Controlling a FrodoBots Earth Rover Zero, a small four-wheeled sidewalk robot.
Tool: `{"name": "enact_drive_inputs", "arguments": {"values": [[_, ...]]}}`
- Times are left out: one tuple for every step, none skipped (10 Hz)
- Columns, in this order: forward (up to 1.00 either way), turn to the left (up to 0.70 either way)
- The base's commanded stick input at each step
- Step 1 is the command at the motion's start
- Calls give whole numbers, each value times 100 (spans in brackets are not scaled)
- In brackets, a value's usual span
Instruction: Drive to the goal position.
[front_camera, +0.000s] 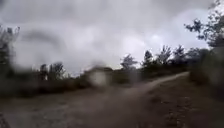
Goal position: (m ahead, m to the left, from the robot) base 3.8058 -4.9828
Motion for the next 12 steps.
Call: {"name": "enact_drive_inputs", "arguments": {"values": [[45,0],[45,0],[45,0],[45,0],[45,0],[45,0],[45,0],[45,0],[45,0],[45,0],[45,0],[45,0]]}}
